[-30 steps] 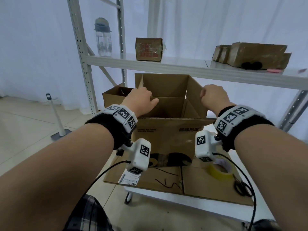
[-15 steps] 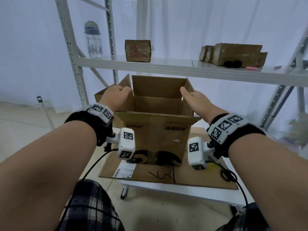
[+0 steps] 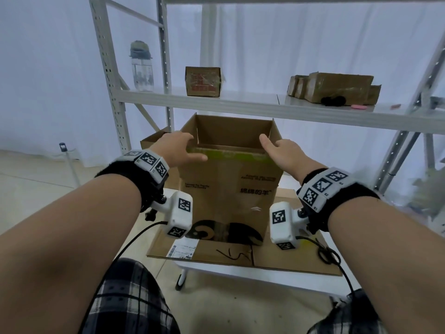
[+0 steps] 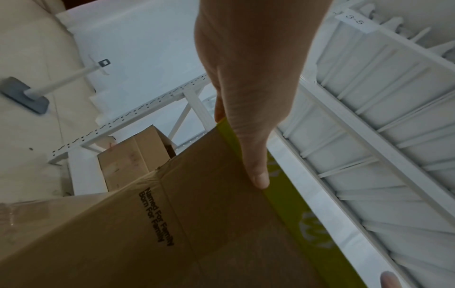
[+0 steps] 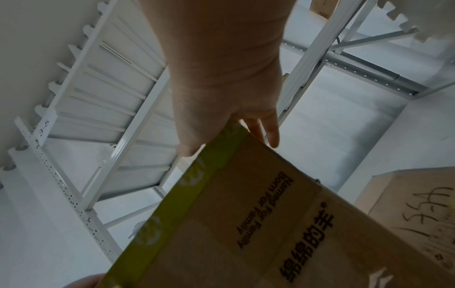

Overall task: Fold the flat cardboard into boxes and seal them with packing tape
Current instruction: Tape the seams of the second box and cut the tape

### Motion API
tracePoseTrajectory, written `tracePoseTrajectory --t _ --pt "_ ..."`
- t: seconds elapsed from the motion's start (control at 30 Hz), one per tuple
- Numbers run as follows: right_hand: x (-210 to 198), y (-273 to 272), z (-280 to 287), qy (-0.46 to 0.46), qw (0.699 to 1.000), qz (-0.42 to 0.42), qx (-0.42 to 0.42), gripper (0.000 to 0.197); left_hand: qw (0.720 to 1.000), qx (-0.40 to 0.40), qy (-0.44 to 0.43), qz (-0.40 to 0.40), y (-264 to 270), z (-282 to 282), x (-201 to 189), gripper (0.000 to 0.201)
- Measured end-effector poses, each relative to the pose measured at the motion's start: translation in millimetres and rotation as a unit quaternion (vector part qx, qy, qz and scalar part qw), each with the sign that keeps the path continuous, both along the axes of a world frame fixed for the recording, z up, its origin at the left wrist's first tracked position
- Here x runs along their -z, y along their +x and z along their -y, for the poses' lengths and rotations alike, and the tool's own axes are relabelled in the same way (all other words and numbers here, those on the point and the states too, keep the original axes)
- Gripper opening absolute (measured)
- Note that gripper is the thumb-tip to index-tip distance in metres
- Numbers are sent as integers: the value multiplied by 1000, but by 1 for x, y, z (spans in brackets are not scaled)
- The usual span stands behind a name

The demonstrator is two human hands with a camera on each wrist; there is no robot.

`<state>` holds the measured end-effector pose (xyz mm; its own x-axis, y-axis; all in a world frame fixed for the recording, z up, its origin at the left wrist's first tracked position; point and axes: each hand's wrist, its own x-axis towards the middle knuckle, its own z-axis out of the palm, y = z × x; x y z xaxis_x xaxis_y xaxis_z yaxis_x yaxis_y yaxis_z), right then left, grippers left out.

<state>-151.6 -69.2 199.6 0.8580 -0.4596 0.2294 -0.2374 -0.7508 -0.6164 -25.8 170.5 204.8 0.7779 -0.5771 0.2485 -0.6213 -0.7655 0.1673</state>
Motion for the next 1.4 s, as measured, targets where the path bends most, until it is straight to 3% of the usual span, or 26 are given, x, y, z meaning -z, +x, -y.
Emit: tracePoseTrajectory --t 0.13,0.3,0.4,0.53,0.57,0.67,0.77,1.13,1.4 --pt "9 4 7 -38 998 44 30 58 996 -34 -53 67 14 8 4 53" --pt "13 6 28 -113 989 78 57 40 988 -84 -71 106 29 22 12 34" --pt "15 13 34 -136 986 83 58 33 983 -107 -94 118 30 31 24 36" --pt "9 21 30 -87 993 77 21 67 973 -99 -181 107 28 38 37 45" --pt "6 24 31 -94 994 54 17 67 969 -91 -213 88 30 36 38 46" --pt "0 31 32 -100 995 -7 8 51 971 -73 -225 34 34 30 41 50" --pt "-3 36 31 -106 994 -17 10 47 976 -63 -209 -14 37 24 39 58" --pt "1 95 34 -88 995 26 33 37 966 -94 -232 -57 101 41 21 46" --pt "0 149 30 -115 993 -1 15 35 966 -130 -215 -63 167 45 20 47"
